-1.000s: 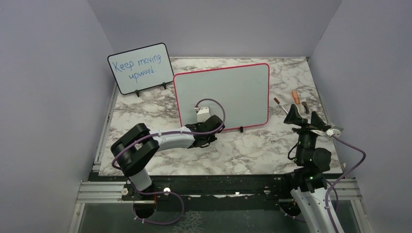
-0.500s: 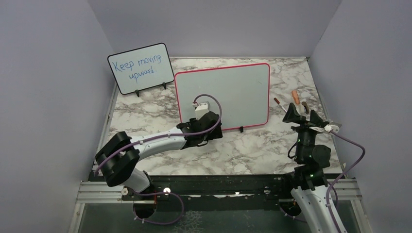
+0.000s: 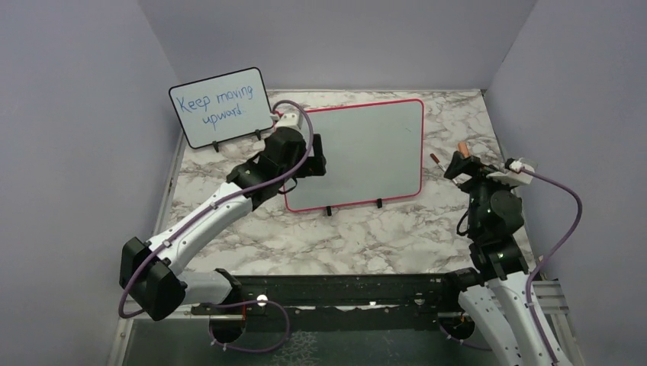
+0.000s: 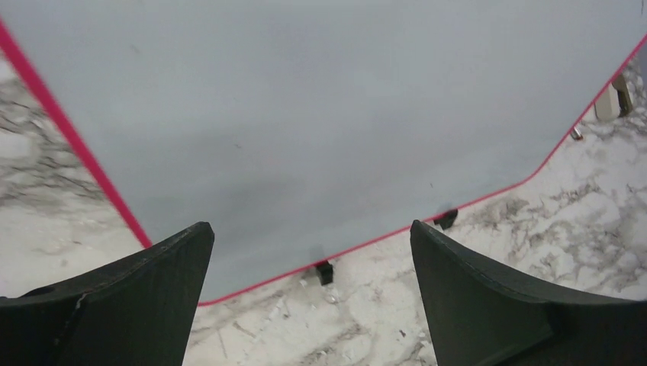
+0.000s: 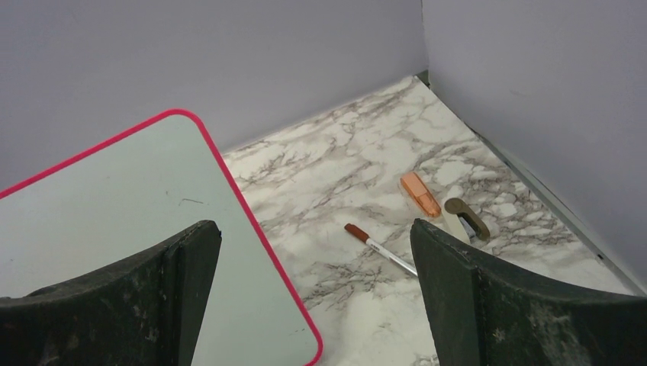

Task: Write a sentence on the whiteboard
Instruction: Move the whiteboard to the center of the board.

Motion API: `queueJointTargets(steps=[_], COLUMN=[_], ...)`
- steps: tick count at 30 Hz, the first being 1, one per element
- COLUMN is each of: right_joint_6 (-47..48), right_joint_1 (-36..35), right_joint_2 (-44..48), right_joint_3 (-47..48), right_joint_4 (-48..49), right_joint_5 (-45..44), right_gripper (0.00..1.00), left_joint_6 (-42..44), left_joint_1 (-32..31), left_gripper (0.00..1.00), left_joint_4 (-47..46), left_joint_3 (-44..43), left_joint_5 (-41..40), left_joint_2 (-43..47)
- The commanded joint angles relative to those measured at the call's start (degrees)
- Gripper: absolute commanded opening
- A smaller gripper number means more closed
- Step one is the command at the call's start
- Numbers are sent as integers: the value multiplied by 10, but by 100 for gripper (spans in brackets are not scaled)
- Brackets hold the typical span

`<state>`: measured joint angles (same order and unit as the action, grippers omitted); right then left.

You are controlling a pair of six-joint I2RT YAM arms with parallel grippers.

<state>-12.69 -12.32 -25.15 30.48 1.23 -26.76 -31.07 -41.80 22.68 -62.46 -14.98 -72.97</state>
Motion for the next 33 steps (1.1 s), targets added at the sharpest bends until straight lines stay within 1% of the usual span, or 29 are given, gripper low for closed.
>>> queueJointTargets(steps=[1, 3, 7, 10, 14, 18, 21, 23, 27, 30, 33], right_joint_6=[-50, -46, -50, -53, -46, -44, -37, -36, -43, -34, -25], right_joint_1=[-3, -3, -3, -2, 3, 42, 62, 82, 131, 144, 161], right_joint_2=[-58, -82, -137, -205, -315, -405, -457, -489, -544, -576, -609], right_joint_3=[57, 65, 82, 110, 163, 211, 239, 251, 256, 259, 274], right_joint_4=[-126, -139, -149, -165, -181, -187, -183, -180, -161, -151, -153], right_joint_5=[-58, -61, -67, -71, -77, -35, -20, -1, 66, 86, 131], right_gripper=[100, 100, 100, 100, 100, 100, 100, 100, 100, 100, 100], left_joint_6=[98, 106, 109, 131, 148, 156, 161, 164, 174, 182, 190], left_joint_1=[60, 66, 124, 130, 129, 128, 128, 128, 128, 129, 131], left_gripper=[99, 99, 99, 99, 99, 99, 99, 99, 99, 99, 99], left_joint_4=[37, 37, 27, 28, 27, 19, 6, -3, -10, -22, -41], left_joint_3=[-47, -51, -36, -24, -10, 11, 33, 44, 50, 60, 75], left_joint_5=[65, 48, 81, 40, 10, -16, -26, -24, -12, -6, 3], left_joint_2=[21, 33, 75, 107, 138, 160, 178, 188, 203, 214, 225])
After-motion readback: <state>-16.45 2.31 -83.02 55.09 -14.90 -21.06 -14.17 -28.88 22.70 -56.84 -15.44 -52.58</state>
